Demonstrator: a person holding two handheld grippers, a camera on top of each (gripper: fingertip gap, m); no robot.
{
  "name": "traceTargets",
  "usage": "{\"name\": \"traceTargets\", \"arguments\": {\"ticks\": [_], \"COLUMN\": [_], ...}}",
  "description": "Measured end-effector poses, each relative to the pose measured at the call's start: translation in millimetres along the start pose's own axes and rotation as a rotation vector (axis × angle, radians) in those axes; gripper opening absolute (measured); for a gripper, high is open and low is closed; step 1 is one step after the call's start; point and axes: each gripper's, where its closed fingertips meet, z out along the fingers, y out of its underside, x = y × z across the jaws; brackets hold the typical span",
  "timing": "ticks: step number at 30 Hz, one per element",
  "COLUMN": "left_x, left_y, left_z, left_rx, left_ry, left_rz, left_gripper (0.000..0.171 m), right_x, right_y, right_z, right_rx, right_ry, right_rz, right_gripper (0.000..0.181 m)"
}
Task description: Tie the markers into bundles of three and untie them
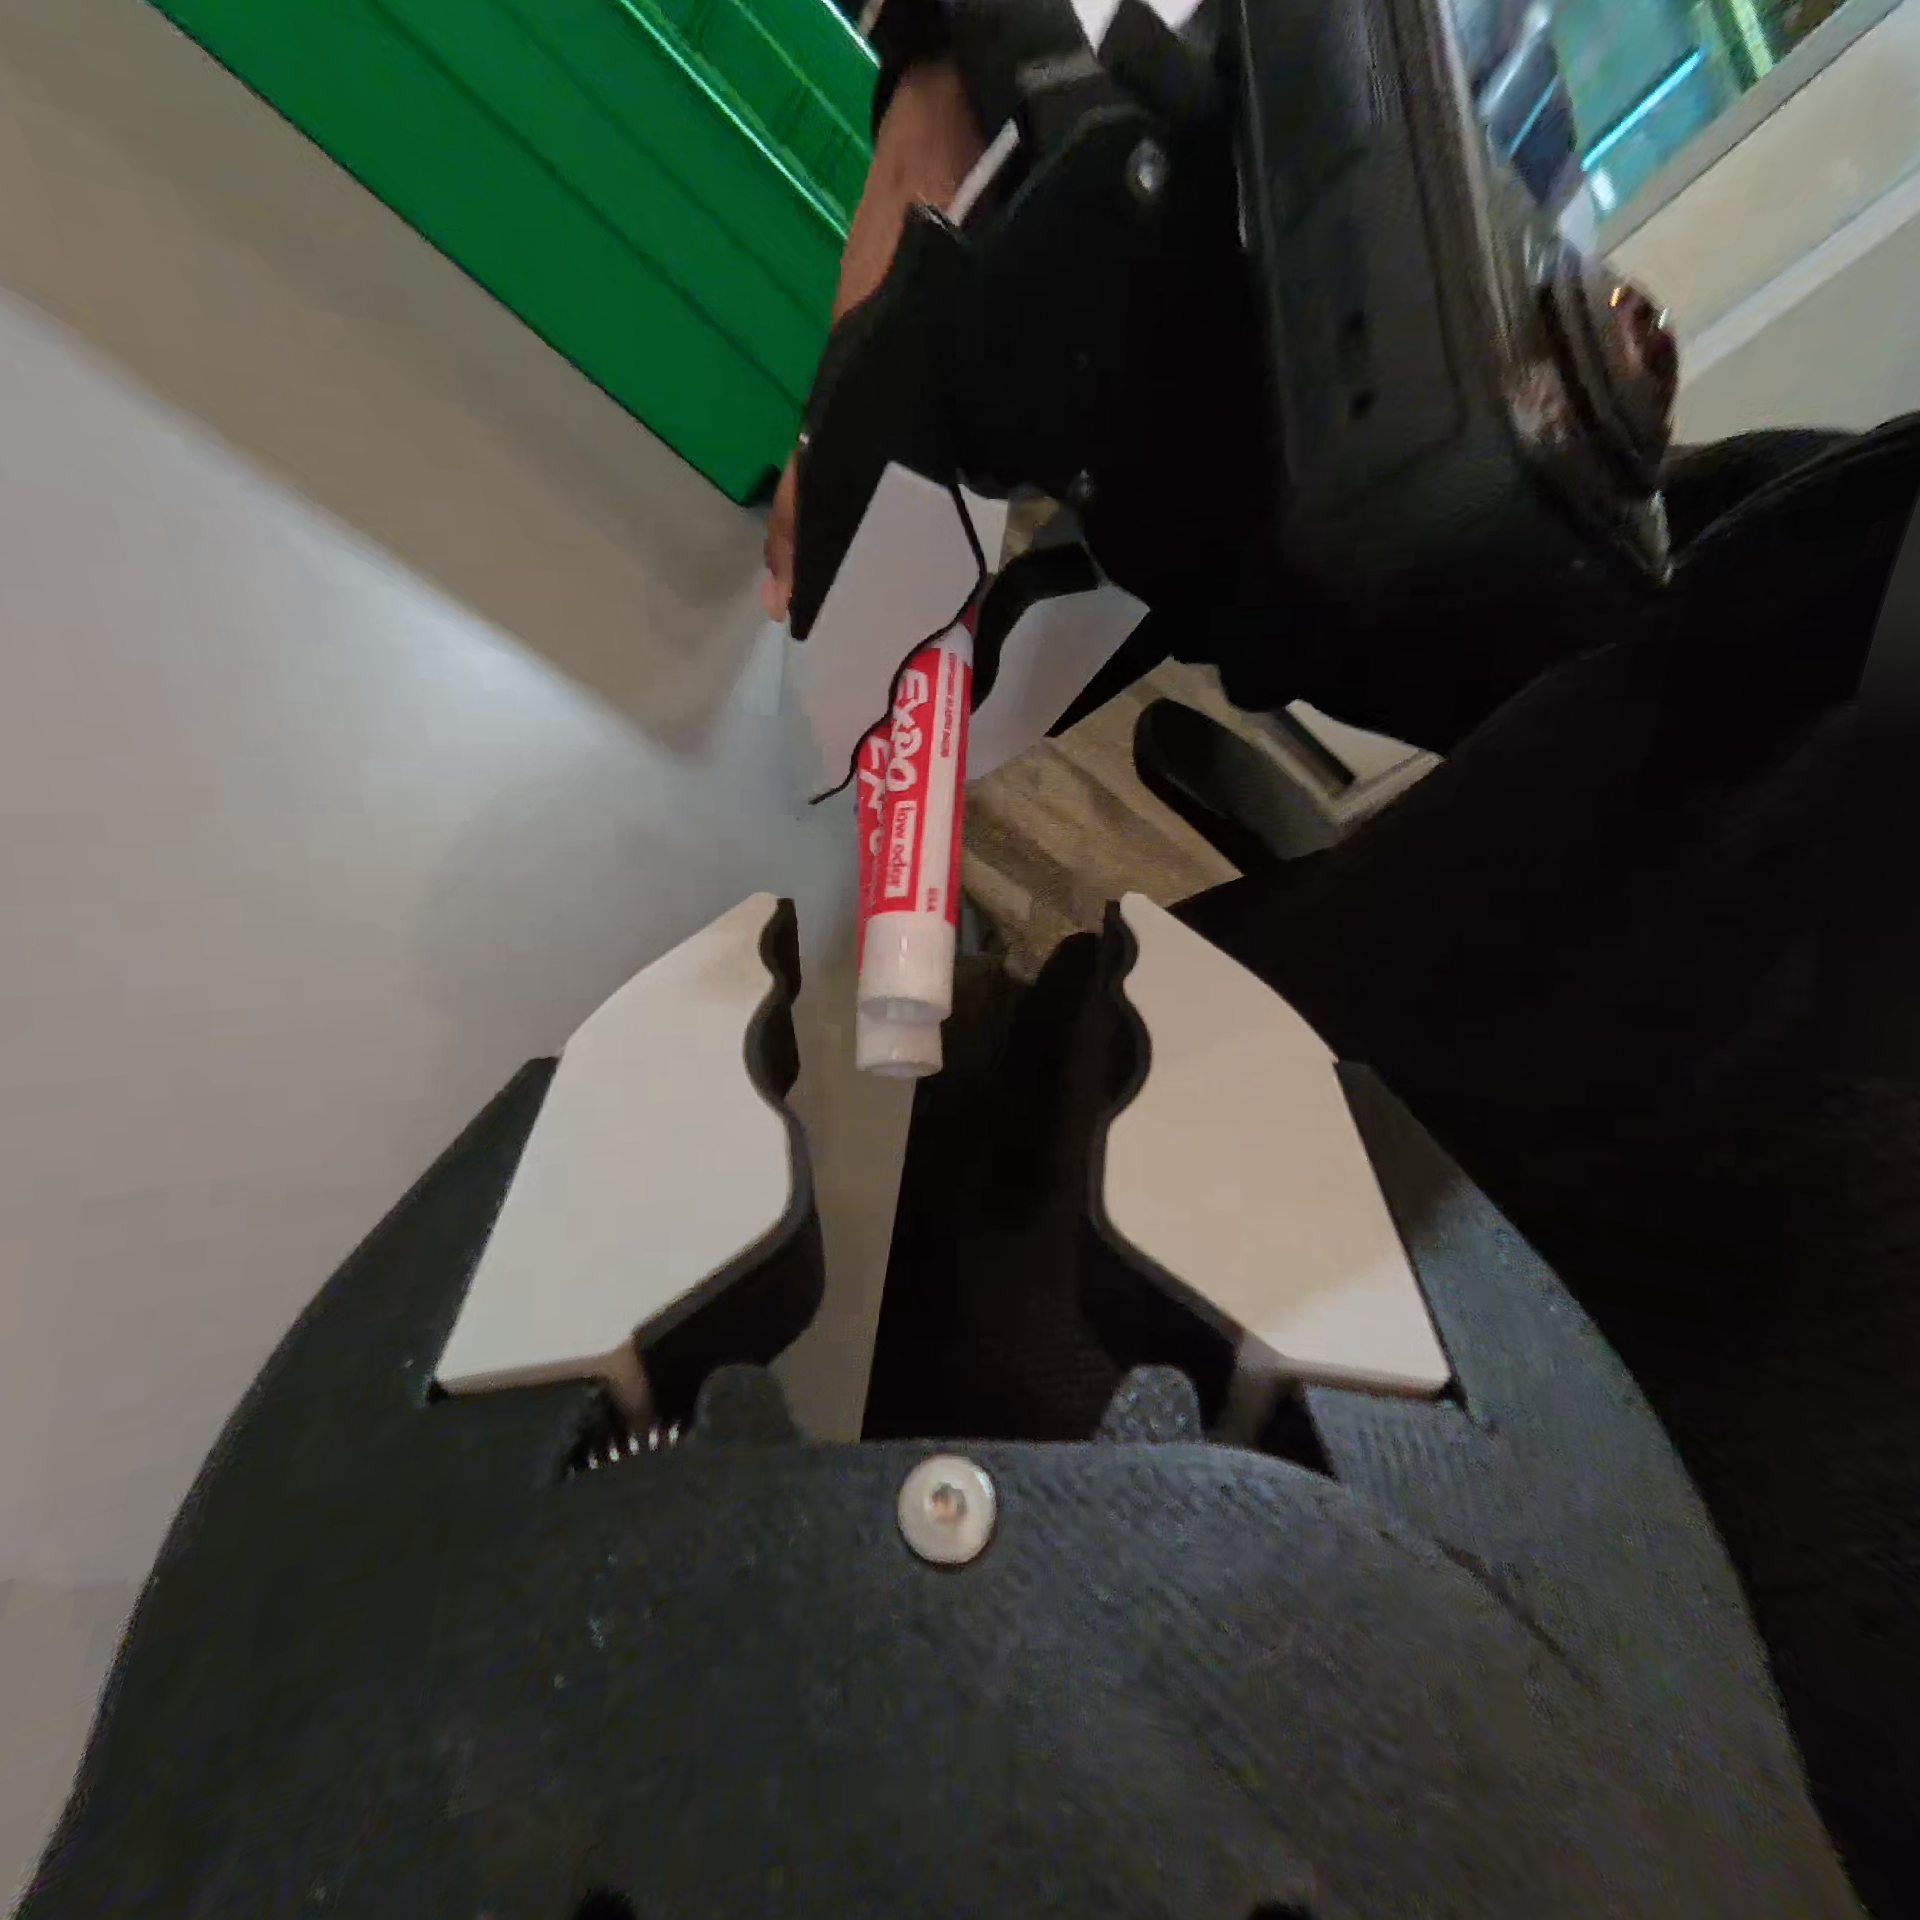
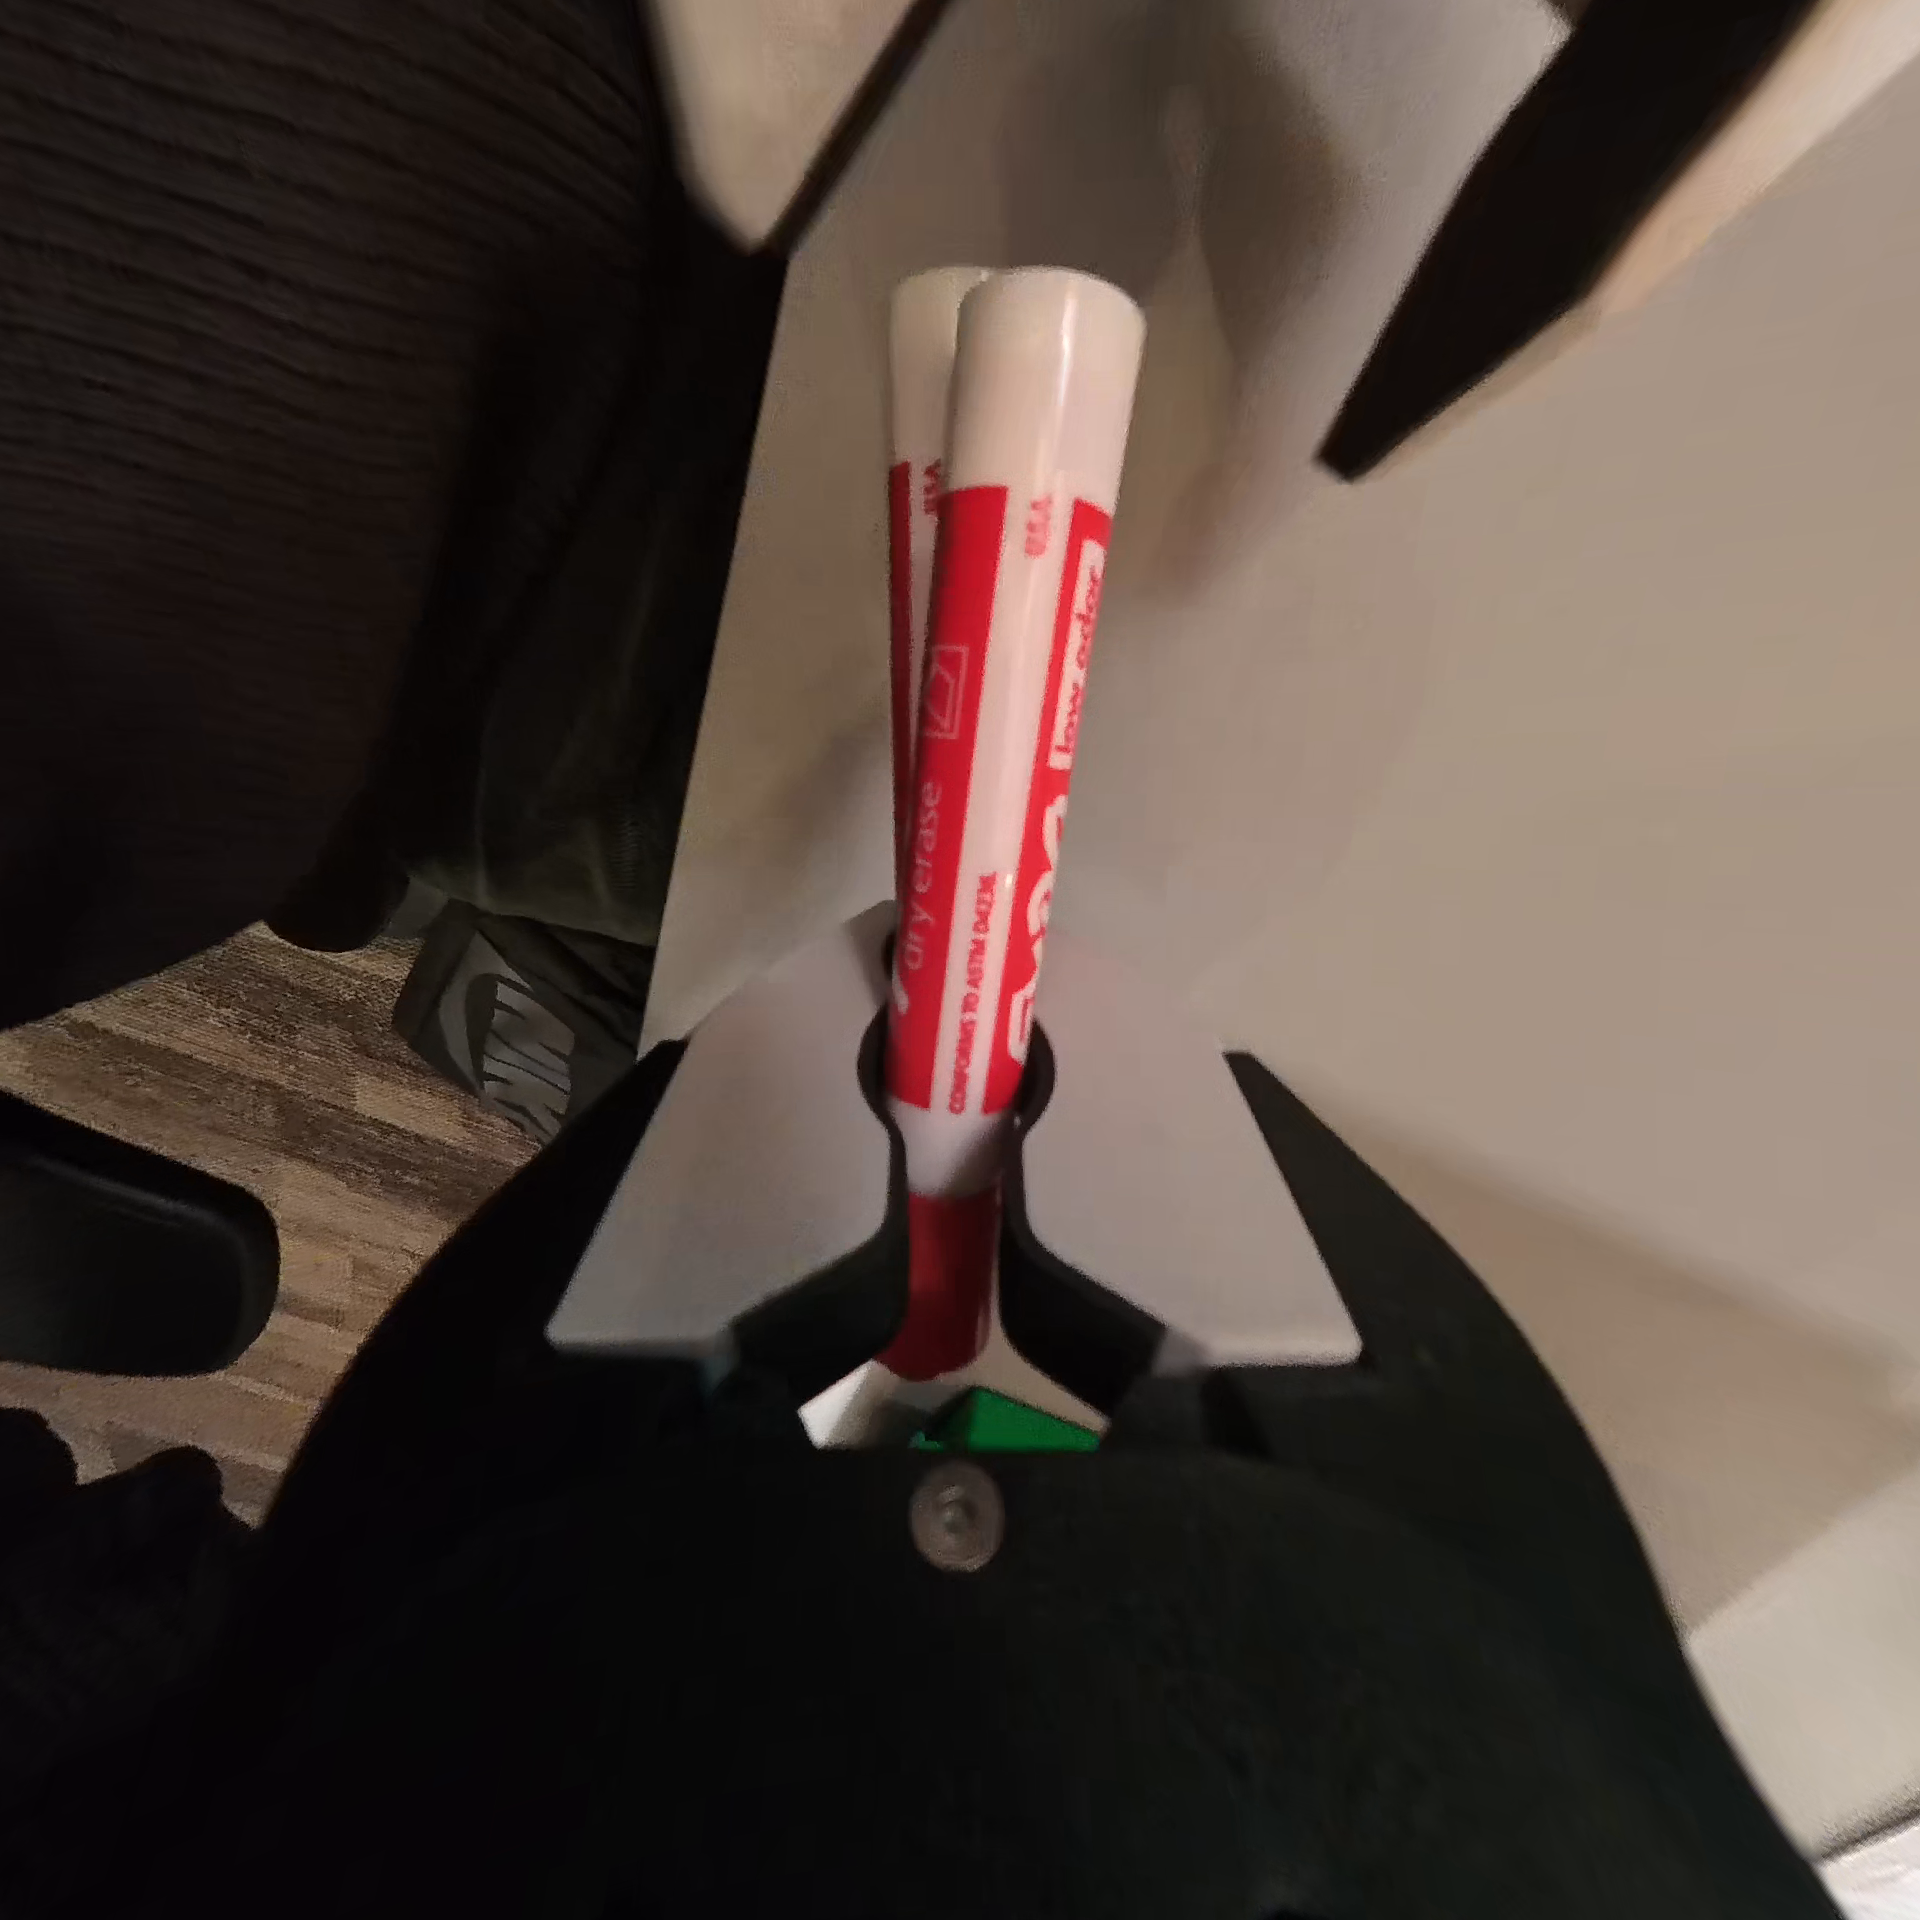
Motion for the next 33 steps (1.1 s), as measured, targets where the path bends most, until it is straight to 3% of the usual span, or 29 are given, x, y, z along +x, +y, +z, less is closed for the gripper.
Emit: {"name": "traceTargets", "arguments": {"ticks": [3,6,15,22,27,33], "left_x": [-0.6,-5.0,-1.5,3.3,2.8,1.1], "left_y": [12.2,13.4,7.7,6.6,7.9,12.5], "left_z": [13.3,18.0,3.6,1.4,-3.5,-15.9], "left_rx": [-0.064,-0.051,0.015,0.033,0.037,0.028], "left_ry": [-0.061,-0.144,-0.251,-0.240,-0.235,-0.262], "left_rz": [0.075,0.178,0.290,0.282,0.275,0.306], "left_gripper": [0.050,0.021,0.021,0.023,0.035,0.032], "right_x": [3.8,3.6,4.9,6.5,6.2,4.7], "right_y": [-2.6,-6.9,-12.8,-16.5,-17.7,-14.9], "right_z": [-1.8,-4.8,-9.0,-4.7,-5.5,-7.7], "right_rx": [0.004,0.012,0.024,0.028,0.042,0.077], "right_ry": [0.016,0.021,0.027,0.008,0.002,-0.009], "right_rz": [0.010,0.011,0.038,0.046,0.057,0.082], "right_gripper": [0.015,0.014,0.013,0.015,0.015,0.015]}}
